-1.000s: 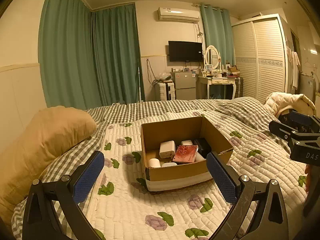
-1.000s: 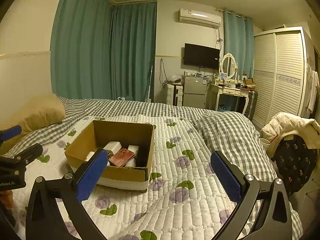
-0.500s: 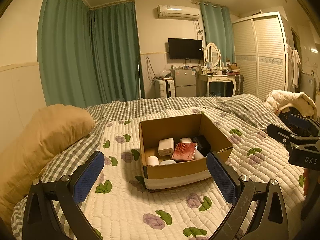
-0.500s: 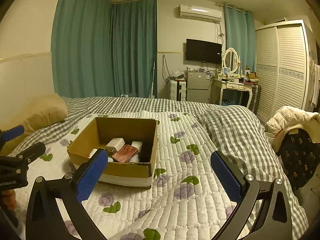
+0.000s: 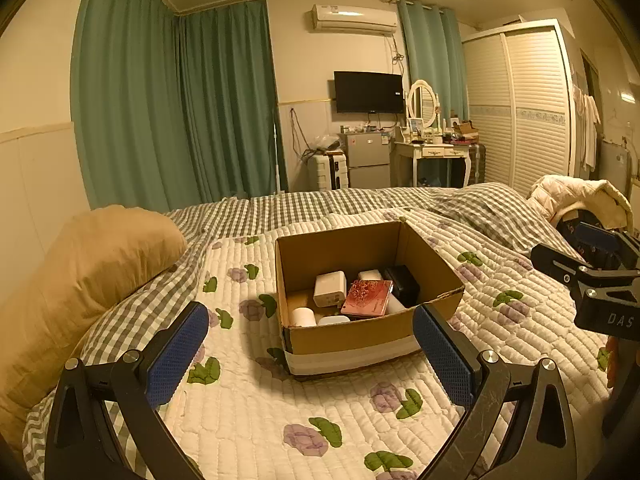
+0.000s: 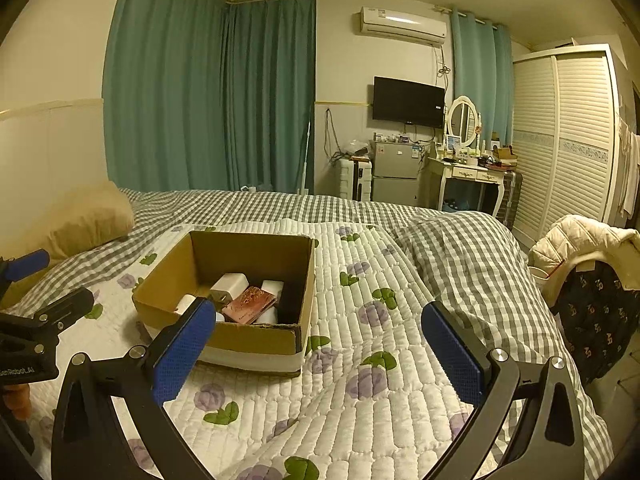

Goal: Organize rigid objects

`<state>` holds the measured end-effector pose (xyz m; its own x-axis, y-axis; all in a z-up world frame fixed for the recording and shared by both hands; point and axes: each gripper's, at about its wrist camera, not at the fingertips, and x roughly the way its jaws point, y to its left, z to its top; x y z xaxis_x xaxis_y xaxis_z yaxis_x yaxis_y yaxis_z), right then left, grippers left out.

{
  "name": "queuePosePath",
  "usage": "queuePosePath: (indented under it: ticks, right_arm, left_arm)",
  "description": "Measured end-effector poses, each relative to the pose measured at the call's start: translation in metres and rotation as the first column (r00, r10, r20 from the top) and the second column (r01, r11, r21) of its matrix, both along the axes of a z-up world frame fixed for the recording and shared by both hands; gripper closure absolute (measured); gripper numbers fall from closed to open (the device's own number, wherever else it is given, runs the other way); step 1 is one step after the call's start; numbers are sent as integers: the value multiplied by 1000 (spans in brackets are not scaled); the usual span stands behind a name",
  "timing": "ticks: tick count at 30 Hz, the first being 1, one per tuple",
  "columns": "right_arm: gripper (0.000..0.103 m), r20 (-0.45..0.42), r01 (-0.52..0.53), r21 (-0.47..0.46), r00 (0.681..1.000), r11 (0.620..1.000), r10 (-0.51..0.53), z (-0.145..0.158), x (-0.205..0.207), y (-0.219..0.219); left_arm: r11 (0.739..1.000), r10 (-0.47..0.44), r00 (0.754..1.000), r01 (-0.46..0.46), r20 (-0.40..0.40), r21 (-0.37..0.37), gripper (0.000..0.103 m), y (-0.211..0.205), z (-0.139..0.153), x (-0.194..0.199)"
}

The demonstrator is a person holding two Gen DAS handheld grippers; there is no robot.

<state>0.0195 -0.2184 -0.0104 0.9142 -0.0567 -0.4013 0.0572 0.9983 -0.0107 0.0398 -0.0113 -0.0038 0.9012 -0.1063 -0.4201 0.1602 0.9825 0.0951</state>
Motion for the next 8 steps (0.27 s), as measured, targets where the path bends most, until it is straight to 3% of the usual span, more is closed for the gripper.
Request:
queuePosePath:
  ticks: [8]
  right_arm:
    - [0, 0, 2, 9, 1000, 1000, -2, 0, 0, -1]
  left_arm:
    - [1000, -5, 1000, 5, -6, -1, 0, 0, -2, 0]
